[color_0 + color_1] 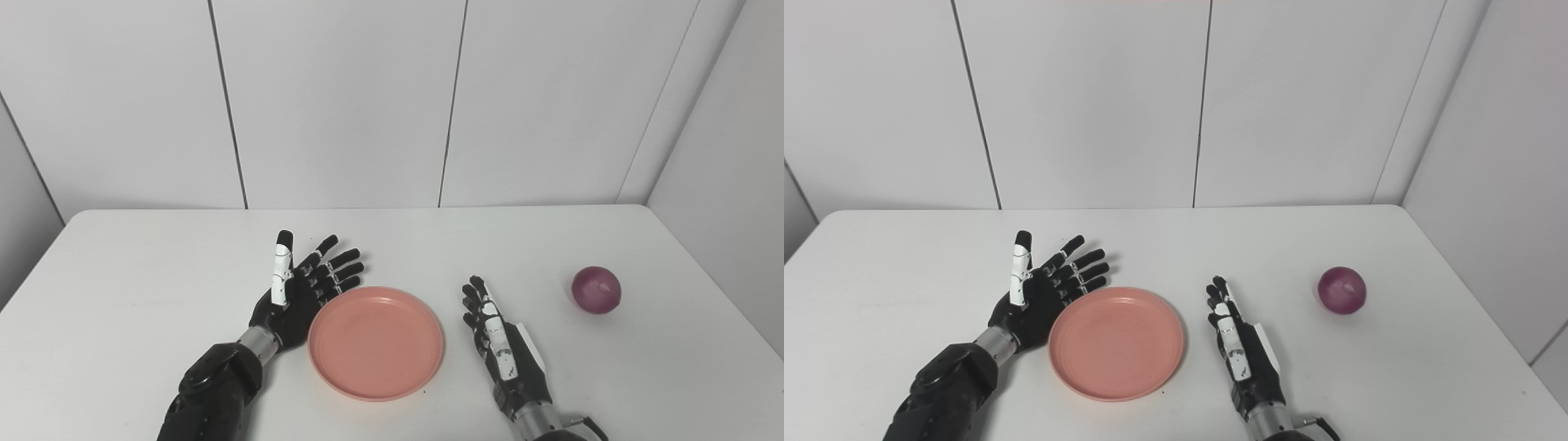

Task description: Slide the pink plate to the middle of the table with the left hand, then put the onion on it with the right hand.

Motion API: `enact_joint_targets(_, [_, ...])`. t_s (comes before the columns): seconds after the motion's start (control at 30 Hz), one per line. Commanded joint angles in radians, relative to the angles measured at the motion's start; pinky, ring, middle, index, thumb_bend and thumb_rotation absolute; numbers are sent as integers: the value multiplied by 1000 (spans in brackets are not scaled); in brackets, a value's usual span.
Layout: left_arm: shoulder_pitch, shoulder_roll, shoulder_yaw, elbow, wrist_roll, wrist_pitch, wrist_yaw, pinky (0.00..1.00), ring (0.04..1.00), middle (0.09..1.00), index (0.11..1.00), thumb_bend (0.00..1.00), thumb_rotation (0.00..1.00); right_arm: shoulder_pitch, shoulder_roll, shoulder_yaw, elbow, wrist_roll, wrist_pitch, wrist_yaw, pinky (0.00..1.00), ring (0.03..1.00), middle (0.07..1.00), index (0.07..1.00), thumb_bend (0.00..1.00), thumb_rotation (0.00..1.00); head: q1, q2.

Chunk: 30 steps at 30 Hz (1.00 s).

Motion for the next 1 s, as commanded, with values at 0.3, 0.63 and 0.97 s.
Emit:
enact_joint_targets(0.3, [-1, 26, 1, 127, 32, 51, -16, 926, 856, 841, 996, 835, 1000, -23, -2, -32, -95, -55, -54, -44, 854, 877, 888, 915, 938, 957, -46, -31])
enact_joint_targets(0.63, [-21, 32, 11, 164, 31, 40, -42, 946, 876, 853, 997, 835, 1000, -72, -78, -69, -224, -111, -9, -47, 737, 794, 858, 906, 962, 954, -110, -53])
enact_joint_targets(0.97, [-37, 34, 21, 203, 36, 20, -64, 941, 884, 862, 996, 840, 1000, -145, -270, -112, -245, -485, -20, -116, 652, 764, 844, 873, 845, 968, -118, -65])
